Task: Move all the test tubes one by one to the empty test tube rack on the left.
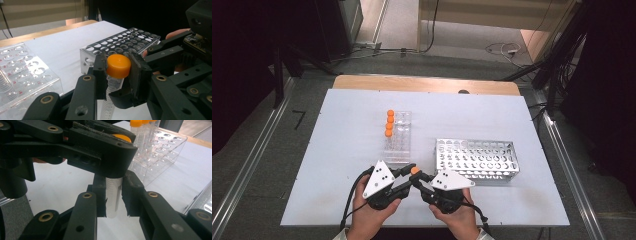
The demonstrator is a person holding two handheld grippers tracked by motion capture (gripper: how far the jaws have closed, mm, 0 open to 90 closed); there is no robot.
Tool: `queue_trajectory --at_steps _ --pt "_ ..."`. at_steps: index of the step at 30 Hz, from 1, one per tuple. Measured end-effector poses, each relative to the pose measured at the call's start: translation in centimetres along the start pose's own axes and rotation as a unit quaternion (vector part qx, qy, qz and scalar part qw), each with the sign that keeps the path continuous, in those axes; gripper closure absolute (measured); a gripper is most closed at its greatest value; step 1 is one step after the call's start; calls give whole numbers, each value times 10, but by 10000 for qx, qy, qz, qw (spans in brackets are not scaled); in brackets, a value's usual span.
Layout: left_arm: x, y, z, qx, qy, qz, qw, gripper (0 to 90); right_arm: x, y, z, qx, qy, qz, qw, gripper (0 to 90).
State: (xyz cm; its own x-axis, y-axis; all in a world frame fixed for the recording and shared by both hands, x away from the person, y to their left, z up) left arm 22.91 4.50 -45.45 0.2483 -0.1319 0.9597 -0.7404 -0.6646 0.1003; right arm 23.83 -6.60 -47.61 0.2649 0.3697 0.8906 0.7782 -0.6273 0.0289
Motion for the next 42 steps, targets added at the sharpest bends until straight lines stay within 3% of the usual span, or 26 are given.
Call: queue_trajectory --at_steps 4,6,9,18,25,35,42 --pt "4 -4 -4 39 48 -44 10000 699 -1 0 -2 74 -48 62 9999 454" --pt "6 -9 -6 79 102 -112 9999 699 -2 3 -5 89 -23 112 9999 371" --pt "10 -17 -10 147 174 -218 9995 699 -4 13 -12 -21 19 208 9998 323" --pt "32 -54 -21 563 447 -537 9960 700 -13 44 -38 -312 127 480 9983 308" --pt "50 -80 -22 870 604 -626 9924 700 -19 63 -52 -513 188 608 9967 311" --pt "49 -101 -19 1230 529 -624 9890 700 -21 74 -63 -647 254 706 9951 313" --pt "41 -109 -14 1310 452 -674 9881 699 -23 76 -65 -674 248 727 9948 314"
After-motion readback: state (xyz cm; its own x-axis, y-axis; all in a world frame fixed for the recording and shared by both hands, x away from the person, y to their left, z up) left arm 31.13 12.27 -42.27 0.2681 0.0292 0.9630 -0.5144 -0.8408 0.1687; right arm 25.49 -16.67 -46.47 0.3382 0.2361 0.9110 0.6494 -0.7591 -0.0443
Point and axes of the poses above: each handheld gripper's, and its own axes: z roughly forward along the jaws, x roughly out of its top, y roughly to its right, the point moved 6 cm from there along z, roughly forward along the jaws, and after that the axes turned 4 degrees about -x, right-handed, at the moved point
